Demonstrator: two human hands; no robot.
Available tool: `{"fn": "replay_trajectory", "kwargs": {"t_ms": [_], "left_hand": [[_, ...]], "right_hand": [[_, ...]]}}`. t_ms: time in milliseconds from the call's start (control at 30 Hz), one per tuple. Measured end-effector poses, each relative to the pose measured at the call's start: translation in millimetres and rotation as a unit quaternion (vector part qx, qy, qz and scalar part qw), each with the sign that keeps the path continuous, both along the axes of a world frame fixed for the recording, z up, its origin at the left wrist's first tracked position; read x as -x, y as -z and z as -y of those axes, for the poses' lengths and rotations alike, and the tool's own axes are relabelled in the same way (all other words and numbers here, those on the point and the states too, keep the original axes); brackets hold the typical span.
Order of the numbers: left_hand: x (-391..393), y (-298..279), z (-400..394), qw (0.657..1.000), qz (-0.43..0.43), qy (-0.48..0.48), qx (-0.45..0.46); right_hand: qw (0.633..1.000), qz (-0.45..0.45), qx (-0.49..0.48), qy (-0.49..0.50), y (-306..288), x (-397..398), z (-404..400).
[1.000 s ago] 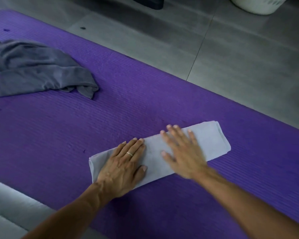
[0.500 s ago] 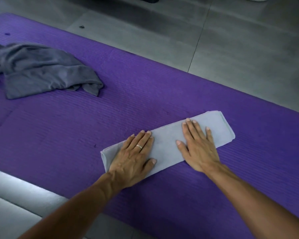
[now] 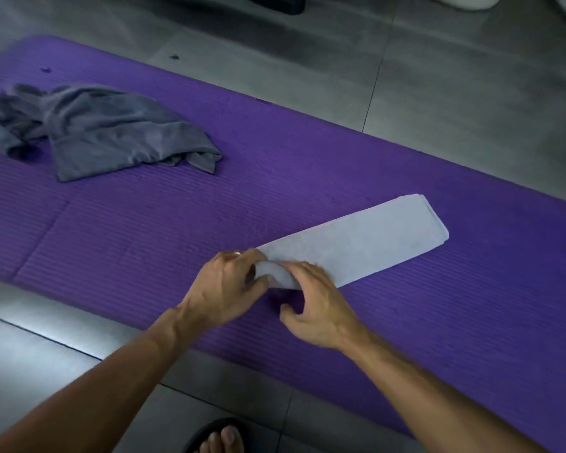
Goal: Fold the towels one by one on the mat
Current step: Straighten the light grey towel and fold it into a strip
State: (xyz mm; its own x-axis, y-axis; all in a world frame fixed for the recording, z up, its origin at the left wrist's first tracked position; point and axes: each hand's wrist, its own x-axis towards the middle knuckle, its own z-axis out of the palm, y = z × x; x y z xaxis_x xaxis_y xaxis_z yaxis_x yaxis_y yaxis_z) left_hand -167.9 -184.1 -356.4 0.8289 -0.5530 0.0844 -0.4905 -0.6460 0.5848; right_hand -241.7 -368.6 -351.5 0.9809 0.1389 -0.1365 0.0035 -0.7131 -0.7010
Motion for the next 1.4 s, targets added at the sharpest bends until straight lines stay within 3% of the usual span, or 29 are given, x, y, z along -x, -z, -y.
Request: {"fn": "replay_trajectory", "kwargs": {"t_ms": [100, 167, 233, 300, 400, 467, 500, 533, 600, 667, 800, 900, 1033, 1167, 1233, 1267, 1333, 1400], "left_hand": [[-18, -22, 10, 0.987, -0.132, -0.038, 0.078], [-29, -35, 17, 0.967, -0.210, -0.044, 0.138], [-40, -43, 26, 0.932, -0.271, -0.102, 0.218], [-50, -51, 36, 0.868, -0.352, -0.146, 0.318], [-48, -52, 59, 0.770, -0.497, -0.020, 0.399], [-33, -51, 78, 0.744, -0.539, 0.046, 0.393], [-26, -50, 87, 0.750, -0.543, 0.071, 0.372], [-21, -47, 95, 0.774, -0.530, 0.095, 0.333], [-14, -38, 107, 0.856, -0.458, 0.119, 0.210], [-10, -24, 113, 0.890, -0.414, 0.133, 0.138], [-5, -15, 127, 0.913, -0.379, 0.139, 0.060], [-6, -18, 140, 0.934, -0.332, 0.110, 0.065], [-5, -19, 156, 0.947, -0.303, -0.029, 0.103], [12, -12, 170, 0.972, -0.217, -0.063, 0.062], [23, -7, 172, 0.993, -0.105, -0.058, 0.005], [25, -5, 172, 0.999, 0.000, -0.033, -0.021], [27, 2, 169, 0.976, 0.200, 0.076, -0.038], [33, 10, 165, 0.947, 0.262, 0.182, -0.043]], "right_hand": [[0.996, 0.014, -0.009, 0.085, -11, -12, -1], [0.992, -0.022, -0.040, 0.118, -21, -21, 4], [0.985, -0.049, -0.069, 0.153, -29, -27, 14], [0.965, -0.070, -0.123, 0.222, -40, -27, 29], [0.890, -0.131, -0.312, 0.306, -51, -17, 54], [0.817, -0.151, -0.458, 0.317, -56, -6, 67], [0.784, -0.145, -0.507, 0.327, -57, 0, 74], [0.755, -0.136, -0.542, 0.341, -57, 5, 80], [0.709, -0.113, -0.591, 0.367, -56, 14, 96], [0.700, -0.096, -0.602, 0.371, -54, 21, 110], [0.765, -0.073, -0.487, 0.415, -48, 15, 133], [0.803, -0.035, -0.394, 0.445, -45, -5, 150], [0.826, 0.025, -0.298, 0.479, -37, -33, 174], [0.850, -0.002, -0.164, 0.500, -10, -40, 185], [0.859, -0.021, -0.126, 0.497, 2, -39, 190], [0.862, -0.024, -0.116, 0.494, 5, -39, 191], [0.866, -0.031, -0.090, 0.490, 6, -40, 190], [0.867, -0.025, -0.078, 0.492, 6, -40, 189]]}}
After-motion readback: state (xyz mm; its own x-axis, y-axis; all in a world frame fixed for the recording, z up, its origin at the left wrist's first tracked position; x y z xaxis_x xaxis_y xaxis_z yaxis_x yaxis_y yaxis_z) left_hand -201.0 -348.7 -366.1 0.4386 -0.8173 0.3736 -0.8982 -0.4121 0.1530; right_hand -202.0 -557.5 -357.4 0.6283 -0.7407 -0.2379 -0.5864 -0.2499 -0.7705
